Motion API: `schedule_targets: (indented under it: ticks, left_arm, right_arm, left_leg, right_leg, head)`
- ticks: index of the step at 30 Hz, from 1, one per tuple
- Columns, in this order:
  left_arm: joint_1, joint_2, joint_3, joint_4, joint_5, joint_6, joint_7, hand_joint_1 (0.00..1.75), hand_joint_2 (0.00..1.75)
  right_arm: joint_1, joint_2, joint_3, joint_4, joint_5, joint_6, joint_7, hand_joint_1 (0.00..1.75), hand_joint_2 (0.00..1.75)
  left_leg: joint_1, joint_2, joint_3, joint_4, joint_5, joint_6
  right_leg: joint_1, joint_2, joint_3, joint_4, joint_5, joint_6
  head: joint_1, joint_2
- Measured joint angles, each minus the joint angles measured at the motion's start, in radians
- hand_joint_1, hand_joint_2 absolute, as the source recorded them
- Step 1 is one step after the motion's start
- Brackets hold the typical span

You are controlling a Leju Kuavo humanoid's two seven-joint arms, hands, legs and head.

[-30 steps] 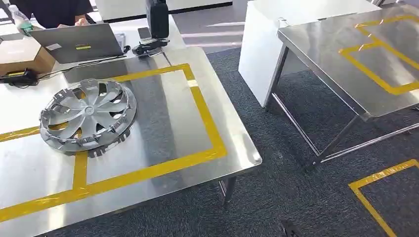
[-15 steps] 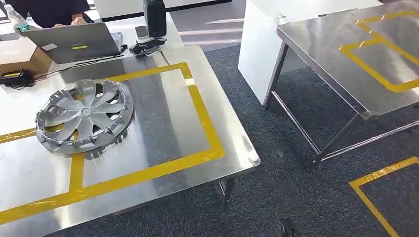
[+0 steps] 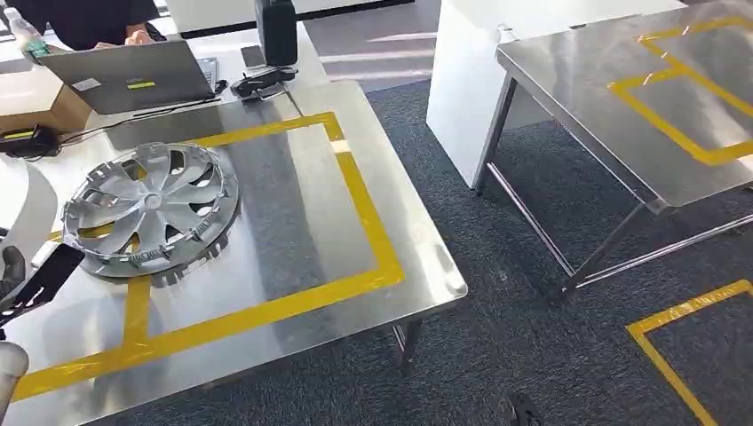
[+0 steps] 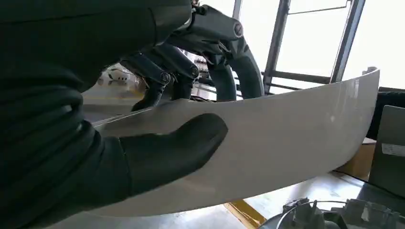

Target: Take the parts from the cabinet and place them on the table.

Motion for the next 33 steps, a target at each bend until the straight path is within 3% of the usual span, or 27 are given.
schedule_targets:
  ticks: [3,4,17,20,23,24,25,26,28,29,30,33]
  left_arm:
    - [0.006,0.008,0.002,0.001,0.003,0.007,-0.002,0.00,1.75]
    - [0.009,0.010,0.003,0.001,0.003,0.007,-0.003,0.00,0.00]
    - [0.046,0.064,0.028,0.016,-0.011,0.007,0.029,0.00,0.00]
    - [0.056,0.065,0.079,-0.020,-0.002,0.007,-0.060,0.00,0.00]
    - [0.034,0.034,0.217,-0.086,-0.022,0.008,-0.285,0.00,0.00]
    - [0.014,0.007,0.263,-0.109,0.004,0.008,-0.389,0.00,0.00]
    - [-0.009,-0.018,0.305,-0.142,0.040,0.008,-0.474,0.00,0.00]
    - [-0.039,-0.045,0.325,-0.172,0.085,0.008,-0.516,0.00,0.00]
    - [-0.081,-0.094,0.313,-0.259,0.191,0.008,-0.536,0.00,0.00]
    - [-0.096,-0.109,0.299,-0.298,0.238,0.008,-0.539,0.00,0.00]
    - [-0.106,-0.129,0.281,-0.338,0.275,0.008,-0.543,0.00,0.00]
    - [-0.116,-0.174,0.184,-0.485,0.352,0.008,-0.545,0.00,0.00]
  right_arm:
    - [0.000,-0.001,0.000,0.000,0.014,0.014,-0.002,0.00,0.00]
    - [0.001,-0.001,0.000,0.000,0.016,0.016,-0.003,0.00,0.00]
    - [0.000,-0.001,0.023,0.000,0.063,0.032,-0.026,0.00,0.00]
    - [0.000,-0.001,0.030,0.000,0.068,0.030,-0.028,0.00,0.00]
    - [-0.003,-0.001,0.031,0.000,0.069,0.026,-0.018,0.00,0.00]
    - [-0.004,-0.001,0.031,0.000,0.062,0.021,-0.016,0.00,0.00]
    - [-0.006,0.001,0.031,0.000,0.055,0.013,-0.013,0.00,0.00]
    - [-0.008,0.003,0.031,0.000,0.053,0.010,-0.011,0.00,0.00]
    - [-0.014,0.005,0.031,0.000,0.045,0.010,-0.013,0.00,0.00]
    - [-0.015,0.005,0.031,0.000,0.044,0.010,-0.019,0.00,0.00]
    - [-0.016,0.006,0.031,0.000,0.043,0.011,-0.024,0.00,0.00]
    - [-0.016,0.008,0.031,0.000,0.036,0.012,-0.037,0.00,0.00]
  left_leg:
    - [0.000,0.000,0.000,-0.001,0.000,0.000]
    - [0.000,0.000,0.000,-0.001,0.000,0.000]
    - [0.000,0.000,0.000,-0.002,0.000,-0.001]
    - [0.000,0.000,0.000,-0.002,0.000,-0.001]
    - [0.000,-0.001,0.001,-0.002,0.001,-0.001]
    - [0.000,-0.002,0.000,-0.001,0.001,-0.001]
    - [-0.004,-0.004,-0.003,0.006,-0.003,0.005]
    - [-0.005,-0.005,-0.003,0.005,-0.002,0.010]
    - [-0.005,-0.007,0.001,-0.004,0.007,0.016]
    - [0.009,-0.002,0.011,-0.022,0.018,0.018]
    - [0.008,-0.001,0.014,-0.031,0.022,0.022]
    - [0.012,0.005,0.008,-0.029,0.024,0.025]
  right_leg:
    - [0.000,0.000,0.000,0.000,0.000,0.000]
    - [0.000,-0.001,0.000,0.000,0.000,0.000]
    - [0.000,-0.001,0.000,0.000,-0.002,-0.001]
    - [0.000,-0.001,-0.001,0.000,-0.002,-0.001]
    - [0.000,-0.001,-0.003,0.000,-0.002,-0.001]
    - [-0.001,-0.002,-0.003,0.000,-0.001,0.000]
    - [-0.003,-0.005,0.000,-0.005,0.001,0.006]
    - [-0.004,-0.006,0.000,-0.004,0.000,0.010]
    - [-0.004,-0.006,0.004,-0.006,0.007,0.017]
    - [-0.002,-0.004,0.003,0.000,-0.003,0.021]
    - [-0.002,-0.005,-0.004,0.021,-0.023,0.030]
    - [-0.019,-0.005,-0.102,0.237,-0.136,0.048]
  head:
    - [0.000,0.000]
    - [0.000,0.000]
    - [0.000,0.000]
    - [0.000,0.000]
    - [0.000,0.000]
    - [-0.001,0.000]
    - [0.000,0.000]
    - [-0.001,0.000]
    - [-0.001,0.000]
    - [0.000,0.000]
    - [0.001,0.000]
    - [0.001,0.000]
